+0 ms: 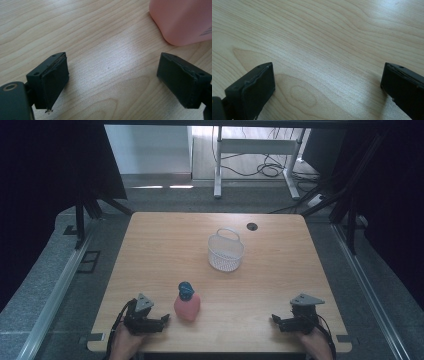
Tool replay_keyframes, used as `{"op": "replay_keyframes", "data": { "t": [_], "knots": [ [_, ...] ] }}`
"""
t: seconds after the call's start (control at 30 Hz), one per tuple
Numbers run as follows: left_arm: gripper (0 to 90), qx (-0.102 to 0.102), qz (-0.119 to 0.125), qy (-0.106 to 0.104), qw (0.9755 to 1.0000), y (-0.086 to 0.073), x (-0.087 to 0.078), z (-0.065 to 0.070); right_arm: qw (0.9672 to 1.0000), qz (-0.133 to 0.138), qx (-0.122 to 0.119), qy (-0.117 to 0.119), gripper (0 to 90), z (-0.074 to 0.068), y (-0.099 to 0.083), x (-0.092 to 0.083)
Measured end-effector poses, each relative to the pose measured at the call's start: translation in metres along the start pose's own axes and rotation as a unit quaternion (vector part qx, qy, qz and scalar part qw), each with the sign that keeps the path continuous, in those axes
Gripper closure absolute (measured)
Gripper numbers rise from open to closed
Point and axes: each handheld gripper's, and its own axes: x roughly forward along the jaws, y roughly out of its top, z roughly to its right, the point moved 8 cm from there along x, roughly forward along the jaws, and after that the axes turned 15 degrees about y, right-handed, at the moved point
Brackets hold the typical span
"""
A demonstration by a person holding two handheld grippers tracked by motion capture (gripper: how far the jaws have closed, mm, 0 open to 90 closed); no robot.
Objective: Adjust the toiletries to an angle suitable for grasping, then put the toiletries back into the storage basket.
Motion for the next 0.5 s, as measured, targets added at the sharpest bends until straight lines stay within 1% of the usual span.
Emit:
{"op": "replay_keyframes", "data": {
  "t": [0.5],
  "knots": [
    [10.1,-0.005,-0.001,0.003,1.0000,0.0005,0.0004,0.0000,1.0000,0.000,-0.001,0.002,0.0,0.0001,-0.0001,-0.0001]
  ]
}}
